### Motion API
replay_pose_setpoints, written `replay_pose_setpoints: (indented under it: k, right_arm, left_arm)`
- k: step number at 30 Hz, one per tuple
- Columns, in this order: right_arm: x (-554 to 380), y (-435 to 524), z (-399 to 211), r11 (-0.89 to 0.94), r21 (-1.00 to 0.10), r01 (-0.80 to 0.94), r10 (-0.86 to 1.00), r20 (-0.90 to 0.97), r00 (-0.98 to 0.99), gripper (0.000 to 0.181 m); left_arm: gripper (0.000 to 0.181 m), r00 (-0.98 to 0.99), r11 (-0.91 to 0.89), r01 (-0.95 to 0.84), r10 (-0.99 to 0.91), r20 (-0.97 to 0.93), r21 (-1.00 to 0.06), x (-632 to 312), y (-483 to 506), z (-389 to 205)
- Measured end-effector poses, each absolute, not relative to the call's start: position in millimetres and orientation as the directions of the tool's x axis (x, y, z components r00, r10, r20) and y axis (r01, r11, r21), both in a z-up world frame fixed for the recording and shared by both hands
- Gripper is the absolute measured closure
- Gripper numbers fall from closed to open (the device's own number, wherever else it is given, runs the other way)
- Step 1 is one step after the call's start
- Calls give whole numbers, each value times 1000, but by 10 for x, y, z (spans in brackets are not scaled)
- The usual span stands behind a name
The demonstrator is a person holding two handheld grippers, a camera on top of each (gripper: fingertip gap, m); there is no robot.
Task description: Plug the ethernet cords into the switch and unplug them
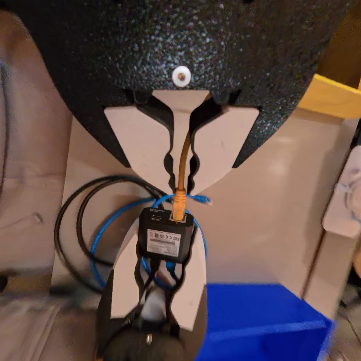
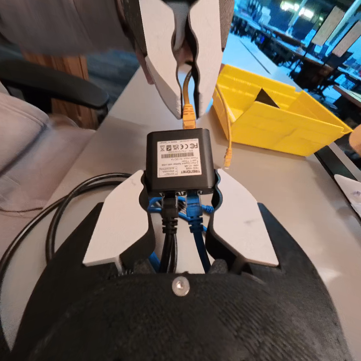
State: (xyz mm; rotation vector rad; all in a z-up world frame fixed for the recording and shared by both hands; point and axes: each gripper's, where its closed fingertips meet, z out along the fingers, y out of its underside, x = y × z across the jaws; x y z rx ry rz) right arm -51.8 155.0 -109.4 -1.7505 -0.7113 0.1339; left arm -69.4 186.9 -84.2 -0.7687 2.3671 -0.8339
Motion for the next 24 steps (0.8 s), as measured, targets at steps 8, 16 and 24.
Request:
replay_pose_setpoints:
  k: [8,16,24]
  right_arm:
    - [-570,1552,-1062,-106,-927,359,543,248,802,117]
    - [-607,1581,-1077,-111,-925,363,549,247,798,117]
    - [-627,1599,-1076,-107,-944,313,558,203,805,118]
  left_arm:
    - [156,-683,475,-269,-708,-182,-838,-723,1848,-768]
    - [169,-707,439,-273,-695,-131,-856,-725,1761,-782]
    - [170,-708,500,-253,-679,-193,-828,-706,1781,-810]
